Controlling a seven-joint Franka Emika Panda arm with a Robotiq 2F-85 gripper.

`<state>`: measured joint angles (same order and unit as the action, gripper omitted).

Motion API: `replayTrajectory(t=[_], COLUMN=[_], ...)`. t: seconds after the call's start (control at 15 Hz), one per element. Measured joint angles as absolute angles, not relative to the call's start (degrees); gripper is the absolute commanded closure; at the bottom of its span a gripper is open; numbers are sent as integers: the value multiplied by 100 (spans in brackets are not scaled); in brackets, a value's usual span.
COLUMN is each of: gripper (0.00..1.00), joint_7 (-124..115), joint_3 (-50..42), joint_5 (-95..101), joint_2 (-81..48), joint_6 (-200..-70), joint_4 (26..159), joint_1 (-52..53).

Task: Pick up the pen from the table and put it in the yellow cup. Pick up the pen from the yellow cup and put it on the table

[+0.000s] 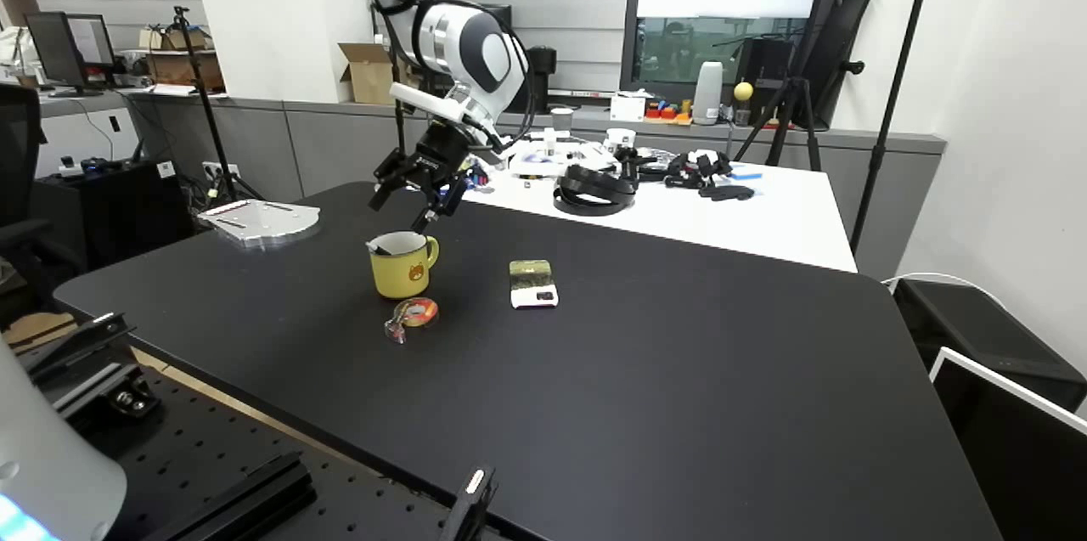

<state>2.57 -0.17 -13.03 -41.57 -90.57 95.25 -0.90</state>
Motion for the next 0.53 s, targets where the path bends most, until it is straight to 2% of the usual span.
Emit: replayTrajectory(t=[0.53], gripper=[0], joint_7=[257], joint_3=[76], joint_5=[-1312], joint_2=[-4385], joint_6=[-9165], joint_4=[9519], joint_1=[-88])
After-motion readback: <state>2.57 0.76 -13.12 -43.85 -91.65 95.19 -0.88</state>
